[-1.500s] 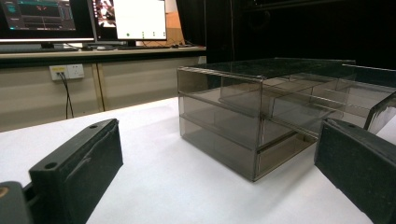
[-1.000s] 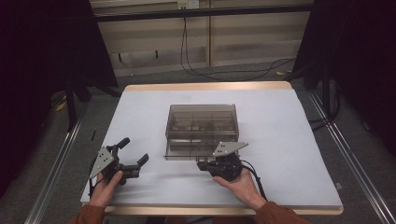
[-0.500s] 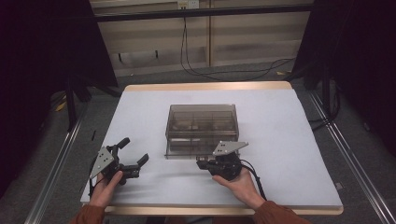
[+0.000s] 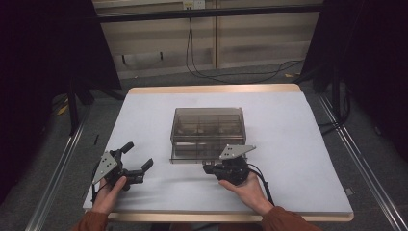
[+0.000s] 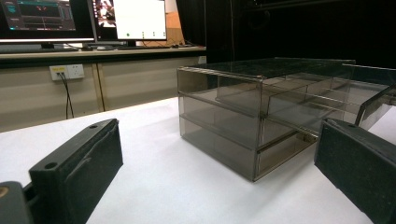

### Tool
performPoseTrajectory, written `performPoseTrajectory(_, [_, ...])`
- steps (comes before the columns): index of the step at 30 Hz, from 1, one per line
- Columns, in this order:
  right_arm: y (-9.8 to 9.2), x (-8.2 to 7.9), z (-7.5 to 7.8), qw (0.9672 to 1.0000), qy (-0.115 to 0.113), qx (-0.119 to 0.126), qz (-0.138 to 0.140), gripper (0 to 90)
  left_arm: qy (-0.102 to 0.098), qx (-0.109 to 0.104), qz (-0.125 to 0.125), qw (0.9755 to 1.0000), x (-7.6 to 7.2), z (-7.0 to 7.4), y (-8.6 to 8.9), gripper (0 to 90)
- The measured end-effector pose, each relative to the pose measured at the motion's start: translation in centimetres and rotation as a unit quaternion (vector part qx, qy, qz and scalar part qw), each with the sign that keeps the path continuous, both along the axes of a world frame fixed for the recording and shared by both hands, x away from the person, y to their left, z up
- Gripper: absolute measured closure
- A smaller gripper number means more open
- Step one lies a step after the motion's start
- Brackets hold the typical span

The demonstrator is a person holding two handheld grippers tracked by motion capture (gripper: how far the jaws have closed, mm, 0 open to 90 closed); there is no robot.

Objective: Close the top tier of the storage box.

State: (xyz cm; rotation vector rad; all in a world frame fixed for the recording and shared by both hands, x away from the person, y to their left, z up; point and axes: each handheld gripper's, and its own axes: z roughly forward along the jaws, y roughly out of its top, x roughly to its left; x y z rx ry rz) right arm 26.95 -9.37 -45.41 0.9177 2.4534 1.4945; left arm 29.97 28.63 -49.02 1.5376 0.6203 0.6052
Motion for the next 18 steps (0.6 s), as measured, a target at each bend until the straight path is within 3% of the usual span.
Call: performPoseTrajectory(18, [-0.05,0.31,-0.03,1.0,0.004,0.001,-0.007,90.0,0.0,0.0,0.0,1.0,0.0,0.0,0.0,0.9])
